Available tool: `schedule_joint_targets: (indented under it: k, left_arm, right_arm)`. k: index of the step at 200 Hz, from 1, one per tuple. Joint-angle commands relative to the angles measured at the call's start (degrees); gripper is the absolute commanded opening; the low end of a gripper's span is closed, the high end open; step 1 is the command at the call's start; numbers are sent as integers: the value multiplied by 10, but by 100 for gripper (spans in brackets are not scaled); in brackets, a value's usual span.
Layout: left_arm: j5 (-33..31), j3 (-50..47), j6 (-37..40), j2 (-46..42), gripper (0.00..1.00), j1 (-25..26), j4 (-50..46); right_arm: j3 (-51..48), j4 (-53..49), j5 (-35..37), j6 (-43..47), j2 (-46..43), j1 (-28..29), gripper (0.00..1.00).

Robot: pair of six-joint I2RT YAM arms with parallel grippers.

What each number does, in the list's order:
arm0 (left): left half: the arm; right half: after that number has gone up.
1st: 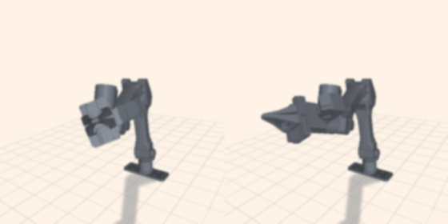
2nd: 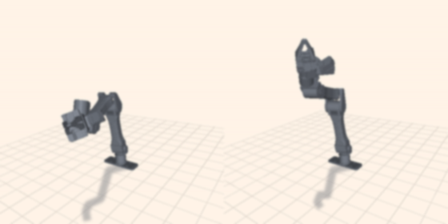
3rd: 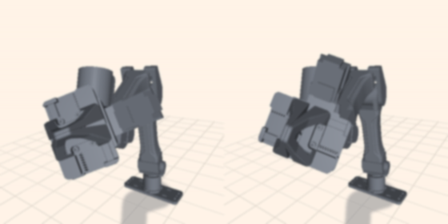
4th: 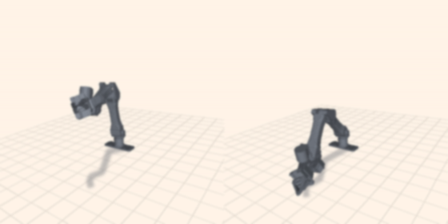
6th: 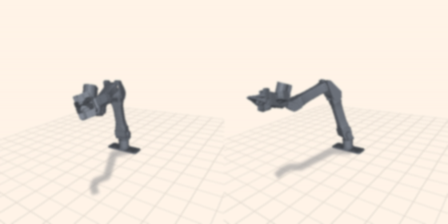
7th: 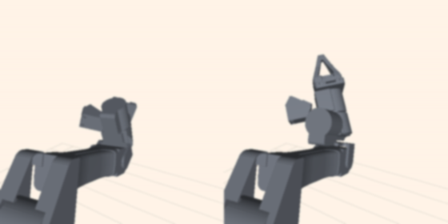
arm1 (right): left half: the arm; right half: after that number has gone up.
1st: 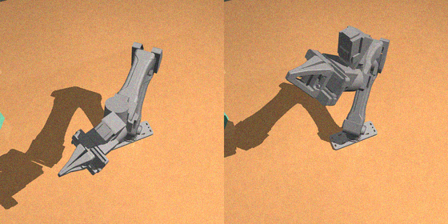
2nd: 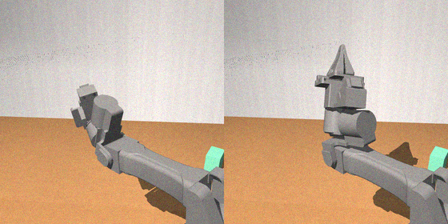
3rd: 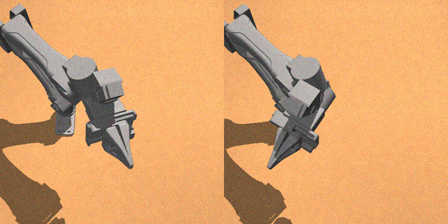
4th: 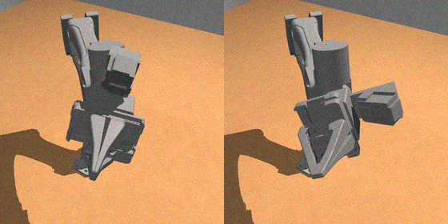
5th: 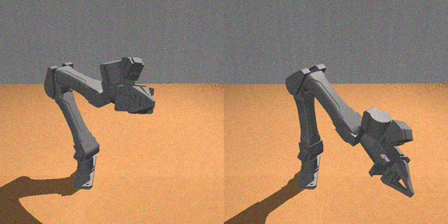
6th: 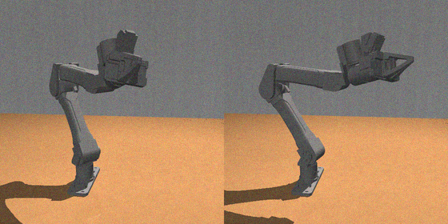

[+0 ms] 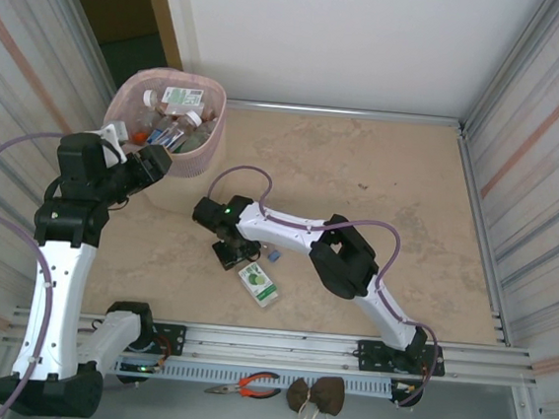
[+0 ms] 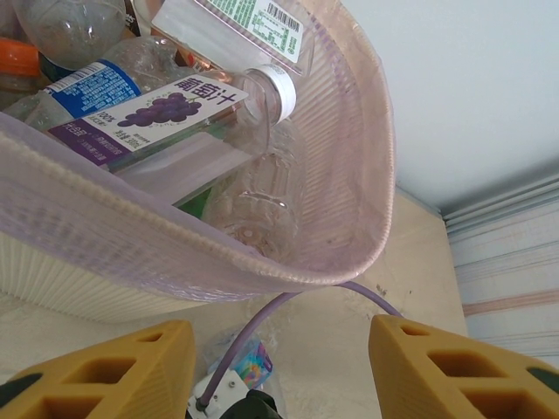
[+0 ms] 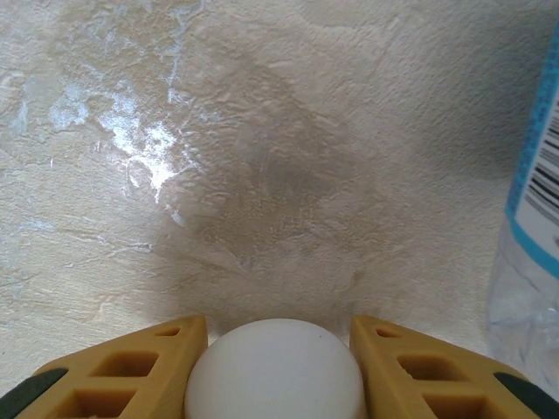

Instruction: Put the plastic bottles in the bin

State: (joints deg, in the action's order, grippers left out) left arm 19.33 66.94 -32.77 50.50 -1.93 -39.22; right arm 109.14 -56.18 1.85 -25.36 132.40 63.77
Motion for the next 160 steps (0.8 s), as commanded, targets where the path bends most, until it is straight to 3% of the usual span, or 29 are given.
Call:
schedule_joint_targets:
  k: [1, 39, 61, 108, 160]
  left_arm:
    - [10, 6, 2, -9, 55, -4, 1]
    - [91, -7, 14, 3, 51, -4, 45]
    - [104, 0, 29, 18, 50, 17, 49]
    - [66, 26, 85, 49, 51, 124, 56]
    - [33, 67, 136, 119, 51, 249, 38]
  right_arm:
    - [10, -10, 11, 5, -26, 6, 38]
    - [-46, 32, -6, -10, -115, -10, 37]
    - [-94, 71, -34, -28, -177, -30, 37]
    - [-186, 145, -93, -81, -296, -92, 36]
    - [-277, 221, -107, -142, -422, -170, 36]
